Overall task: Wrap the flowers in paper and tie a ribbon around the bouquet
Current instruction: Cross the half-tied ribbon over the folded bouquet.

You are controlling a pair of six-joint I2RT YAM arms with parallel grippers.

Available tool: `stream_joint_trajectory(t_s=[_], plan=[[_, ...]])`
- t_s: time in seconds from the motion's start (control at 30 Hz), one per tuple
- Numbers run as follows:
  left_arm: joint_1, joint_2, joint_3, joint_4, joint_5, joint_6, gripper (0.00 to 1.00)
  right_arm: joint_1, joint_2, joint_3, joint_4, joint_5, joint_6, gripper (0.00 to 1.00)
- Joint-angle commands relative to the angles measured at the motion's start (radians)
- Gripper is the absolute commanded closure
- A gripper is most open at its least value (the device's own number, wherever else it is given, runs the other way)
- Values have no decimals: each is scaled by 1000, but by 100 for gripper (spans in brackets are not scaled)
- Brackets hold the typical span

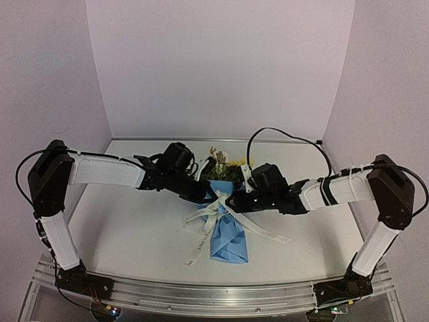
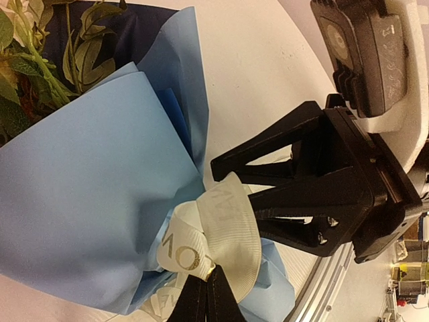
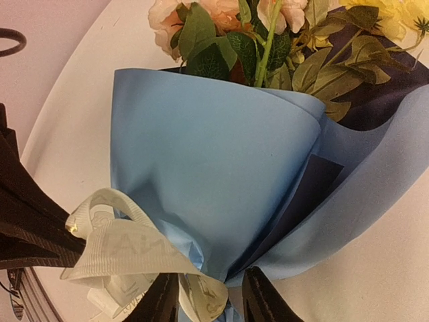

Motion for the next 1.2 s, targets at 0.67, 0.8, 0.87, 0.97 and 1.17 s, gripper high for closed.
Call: stream_joint_trajectory(t_s=[0.67,0.8,0.87,0.97,1.17], plan=[[25,-36,-20,13,-34,-20,100,-3,-28,11,25,80,-9,100],[43,-52,-43,26,-63,-49,100,-3,-59,-39,26,99,-3,100],[47,-55,-52,33,-70,-57,100,-2,-75,-65,27,114,0,100],[50,-58,-61,42,-70,-68,100,-4,-96,-88,27,133,4,100],[53,-75,-77,64,-74,-78,100,-5,-102,-78,4,129,10,99]])
